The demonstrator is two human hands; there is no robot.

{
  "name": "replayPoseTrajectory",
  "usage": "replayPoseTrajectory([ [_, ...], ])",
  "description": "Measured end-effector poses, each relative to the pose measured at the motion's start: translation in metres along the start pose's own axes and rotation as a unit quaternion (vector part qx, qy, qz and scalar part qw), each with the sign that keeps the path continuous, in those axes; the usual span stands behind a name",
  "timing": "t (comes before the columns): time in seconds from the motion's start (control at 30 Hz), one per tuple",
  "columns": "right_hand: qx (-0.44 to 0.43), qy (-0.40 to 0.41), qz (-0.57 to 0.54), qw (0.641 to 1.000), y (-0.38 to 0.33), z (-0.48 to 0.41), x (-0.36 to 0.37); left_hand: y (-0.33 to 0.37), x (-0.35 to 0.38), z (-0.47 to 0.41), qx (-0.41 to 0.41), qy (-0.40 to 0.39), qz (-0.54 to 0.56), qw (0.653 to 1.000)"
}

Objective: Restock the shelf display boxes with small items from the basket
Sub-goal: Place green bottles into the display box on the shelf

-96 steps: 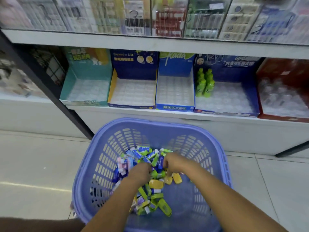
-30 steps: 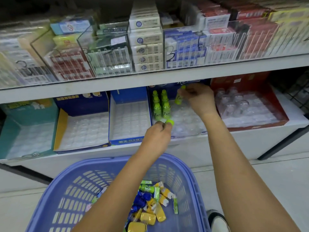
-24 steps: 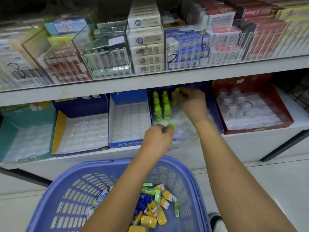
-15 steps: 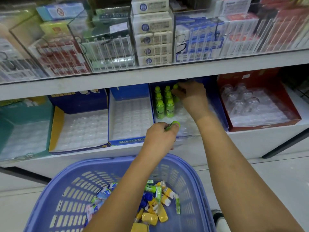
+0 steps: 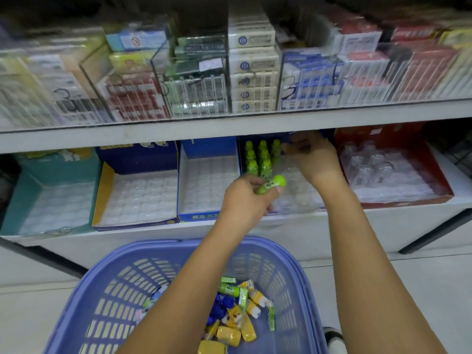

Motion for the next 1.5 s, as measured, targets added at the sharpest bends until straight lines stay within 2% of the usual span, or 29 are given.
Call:
replayPoseTrajectory([
  [0.03, -0.001, -0.033, -0.058, 0.998, -0.002, 0.009, -0.007, 0.004, -0.005, 0.001, 0.022, 0.017, 0.011, 1.0],
  [0.1, 0.017, -0.167, -0.182, 0.969, -0.01, 0.034, -0.011, 0.011, -0.015, 0.004, 0.074, 0.05, 0.023, 0.996],
  [0.17, 0.012, -0.262, -0.223, 0.939, -0.018, 0.053, -0.011, 0.017, -0.022, 0.009, 0.12, 0.063, 0.031, 0.99],
  [0.27, -0.003, -0.267, -0.261, 0.928, -0.023, 0.062, -0.015, 0.021, -0.021, 0.014, 0.138, 0.058, 0.103, 0.983],
  [0.33, 0.006, -0.274, -0.286, 0.918, -0.023, 0.061, -0.016, 0.019, -0.017, 0.015, 0.113, 0.052, 0.192, 0.974],
  [0.4, 0.012, -0.284, -0.275, 0.918, -0.021, 0.06, -0.017, 0.016, -0.014, 0.015, 0.097, 0.045, 0.224, 0.969],
  [0.53, -0.014, -0.238, -0.236, 0.942, -0.025, 0.056, -0.02, 0.019, -0.008, 0.011, 0.113, -0.001, 0.174, 0.978],
  [0.67, -0.056, -0.202, -0.193, 0.958, -0.032, 0.053, -0.021, 0.023, -0.004, 0.004, 0.156, -0.042, 0.026, 0.986],
  [0.73, -0.064, -0.178, -0.169, 0.967, -0.031, 0.048, -0.021, 0.024, -0.004, 0.003, 0.159, -0.038, -0.004, 0.986],
  [0.8, -0.052, -0.148, -0.19, 0.969, -0.025, 0.041, -0.02, 0.022, -0.004, 0.004, 0.165, -0.015, -0.055, 0.985],
  [0.83, -0.043, -0.118, -0.197, 0.972, -0.02, 0.036, -0.02, 0.02, -0.002, 0.005, 0.175, -0.007, -0.121, 0.977],
  [0.9, -0.033, -0.044, -0.179, 0.982, -0.01, 0.024, -0.017, 0.01, 0.006, 0.01, 0.195, -0.024, -0.295, 0.935],
  [0.97, -0.008, -0.005, -0.155, 0.988, 0.0, 0.014, -0.008, -0.004, 0.014, 0.017, 0.203, -0.07, -0.388, 0.896],
  [1.03, 0.009, -0.003, -0.134, 0.991, 0.009, 0.007, 0.003, -0.017, 0.019, 0.025, 0.212, -0.103, -0.409, 0.881],
  [1.13, -0.014, -0.013, -0.107, 0.994, 0.014, 0.003, 0.017, -0.025, 0.018, 0.028, 0.237, -0.105, -0.417, 0.871],
  [1.23, -0.031, -0.008, -0.079, 0.996, 0.014, 0.0, 0.021, -0.026, 0.017, 0.028, 0.247, -0.104, -0.418, 0.868],
  [1.4, -0.004, -0.085, -0.034, 0.996, 0.017, -0.015, 0.024, -0.03, 0.018, 0.027, 0.26, -0.106, -0.428, 0.859],
  [1.5, -0.003, -0.072, -0.03, 0.997, 0.021, -0.014, 0.028, -0.031, 0.019, 0.026, 0.262, -0.106, -0.427, 0.859],
])
Point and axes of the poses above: each hand's wrist, its own z-axis away from the middle knuckle, its own x-axis out of the palm, y = z × x, the point moved 4 cm from there along -z, towards the middle knuckle, and after that the axes turned 4 degrees about x, right-handed, at the moved point
